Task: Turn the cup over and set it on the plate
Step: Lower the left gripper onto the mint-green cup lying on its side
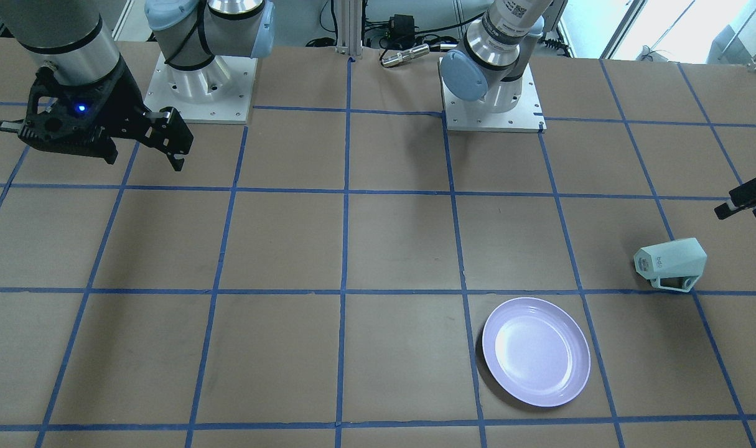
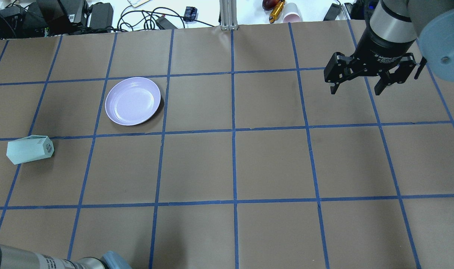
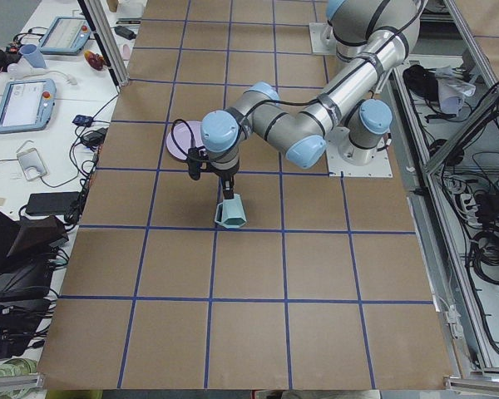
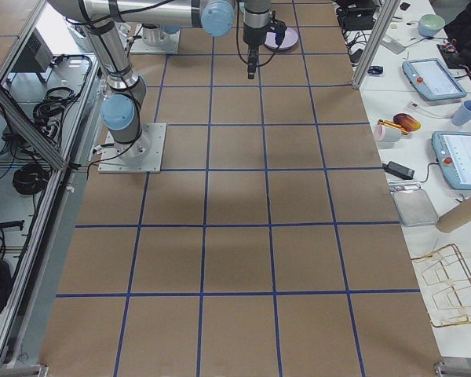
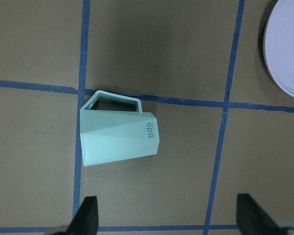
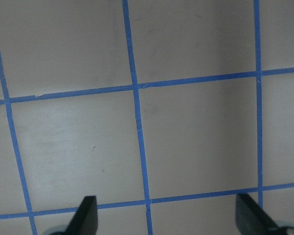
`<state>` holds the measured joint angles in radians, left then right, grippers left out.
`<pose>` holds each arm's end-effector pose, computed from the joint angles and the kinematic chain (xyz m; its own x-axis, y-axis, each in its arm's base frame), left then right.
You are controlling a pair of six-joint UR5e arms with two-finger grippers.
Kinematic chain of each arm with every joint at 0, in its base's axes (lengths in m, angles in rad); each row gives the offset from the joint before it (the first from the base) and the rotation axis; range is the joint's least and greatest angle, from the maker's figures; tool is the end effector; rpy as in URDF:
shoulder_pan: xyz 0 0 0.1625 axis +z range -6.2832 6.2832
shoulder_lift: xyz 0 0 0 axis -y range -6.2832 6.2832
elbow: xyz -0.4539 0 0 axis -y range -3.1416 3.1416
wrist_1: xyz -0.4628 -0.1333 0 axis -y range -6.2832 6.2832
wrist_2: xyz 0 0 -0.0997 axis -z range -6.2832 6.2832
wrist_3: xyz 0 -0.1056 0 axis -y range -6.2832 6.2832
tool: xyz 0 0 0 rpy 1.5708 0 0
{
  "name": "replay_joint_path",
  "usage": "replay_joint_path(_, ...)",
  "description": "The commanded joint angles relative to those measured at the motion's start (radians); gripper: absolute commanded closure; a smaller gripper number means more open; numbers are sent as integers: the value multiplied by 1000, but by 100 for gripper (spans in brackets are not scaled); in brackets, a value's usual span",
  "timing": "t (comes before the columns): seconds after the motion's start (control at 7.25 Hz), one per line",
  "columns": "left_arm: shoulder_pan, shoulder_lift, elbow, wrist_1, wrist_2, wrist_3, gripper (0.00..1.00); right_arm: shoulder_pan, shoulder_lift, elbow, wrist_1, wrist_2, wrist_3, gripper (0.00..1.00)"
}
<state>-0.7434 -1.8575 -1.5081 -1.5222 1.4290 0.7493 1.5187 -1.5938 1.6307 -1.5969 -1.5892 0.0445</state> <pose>0.3852 -0.5555 0.3747 -0.9710 -0.0919 0.2207 -0.0867 0.9957 0.0330 0.1025 -0.5567 0.4926 -0.9952 0.0962 0.0189 0.0964 0.9953 0.0100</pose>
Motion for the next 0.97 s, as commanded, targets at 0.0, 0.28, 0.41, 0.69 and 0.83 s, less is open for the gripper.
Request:
replay_joint_path(0.0,58,-64,-1,16,-41,85,0,0,0,0,0,0,0,0)
replay_joint_path(0.28,81,-123,-1,51,-41,142,0,0,0,0,0,0,0,0)
replay_joint_path(0.41,82,-150,-1,89,-41,168,0,0,0,0,0,0,0,0)
replay_joint_path(0.69,82,-186,-1,91,-96,173,0,0,0,0,0,0,0,0)
replay_joint_path(0.83,82,-199,0,89,-129,176,0,0,0,0,0,0,0,0)
